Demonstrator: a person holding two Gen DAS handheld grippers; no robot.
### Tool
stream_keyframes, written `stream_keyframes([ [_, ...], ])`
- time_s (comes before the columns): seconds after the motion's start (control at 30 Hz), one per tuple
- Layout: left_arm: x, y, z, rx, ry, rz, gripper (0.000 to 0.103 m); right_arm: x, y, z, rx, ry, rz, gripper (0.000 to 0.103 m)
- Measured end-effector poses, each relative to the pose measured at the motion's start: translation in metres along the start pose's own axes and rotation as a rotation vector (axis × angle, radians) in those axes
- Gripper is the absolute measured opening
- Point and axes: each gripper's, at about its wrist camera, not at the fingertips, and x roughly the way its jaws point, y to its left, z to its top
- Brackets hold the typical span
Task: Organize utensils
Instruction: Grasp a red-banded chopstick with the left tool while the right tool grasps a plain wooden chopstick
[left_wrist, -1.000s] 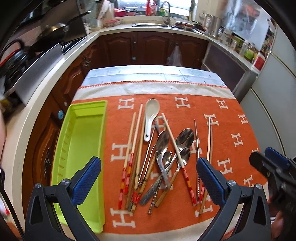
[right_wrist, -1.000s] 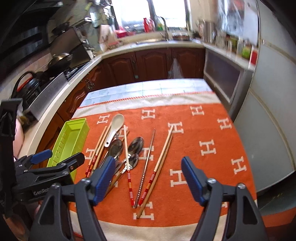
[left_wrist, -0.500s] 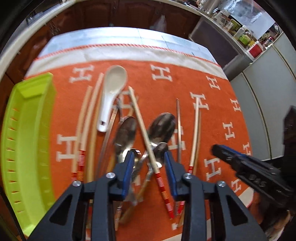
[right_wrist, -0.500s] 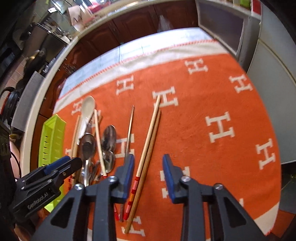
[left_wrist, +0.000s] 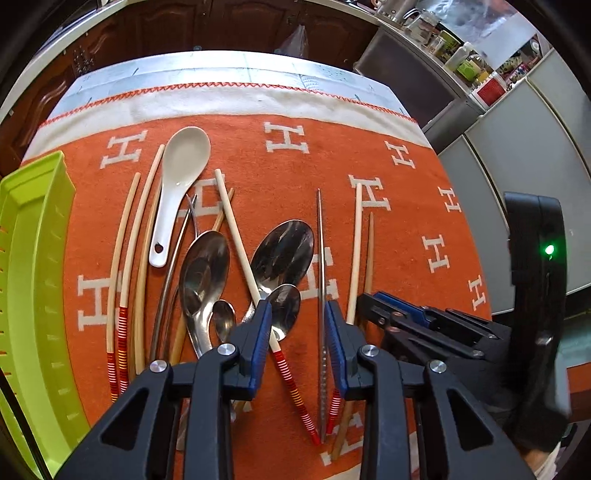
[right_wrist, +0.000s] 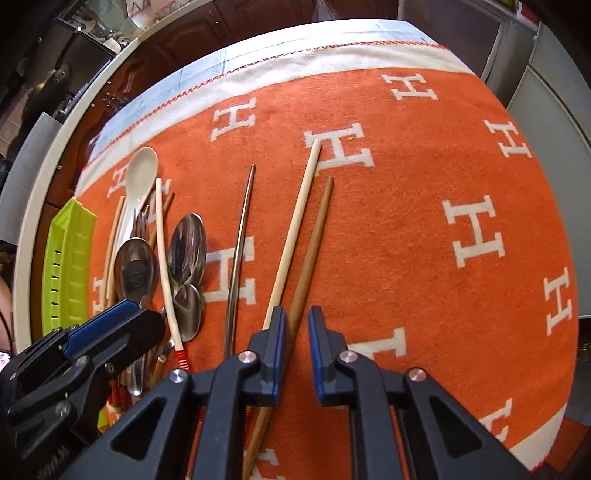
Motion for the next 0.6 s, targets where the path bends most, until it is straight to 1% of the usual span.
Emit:
stream_keyframes([
  [0.03, 0.000, 0.001, 0.000, -0.007, 0.001, 0.007, 0.025, 0.003, 0.006, 0.002, -0.015, -0.012, -0.017, 0.013],
  [0.13, 0.000, 0.005, 0.001, -0.026, 0.007, -0.017, 0.025, 0.003, 0.009, 0.000, -0.029, -0.027, -0.035, 0.010],
  [0.23, -0.001, 0.005, 0.001, -0.024, 0.011, -0.026, 0.023, 0.001, -0.004, -0.003, 0.006, -0.022, 0.007, 0.007],
  [0.3, -0.002, 0.001, 0.000, -0.012, 0.022, -0.039, 0.017, -0.002, -0.016, -0.005, 0.034, -0.010, 0.046, 0.006],
  [0.43, 0.005, -0.012, 0.001, 0.005, 0.049, -0.081, 0.010, -0.006, -0.035, -0.013, 0.082, 0.002, 0.102, 0.006],
  [0.53, 0.013, -0.022, 0.004, 0.015, 0.065, -0.092, 0.009, -0.008, -0.044, -0.017, 0.106, -0.001, 0.128, 0.006],
  [0.6, 0.022, -0.027, 0.008, 0.014, 0.085, -0.113, 0.008, -0.010, -0.048, -0.019, 0.120, -0.004, 0.148, 0.006],
])
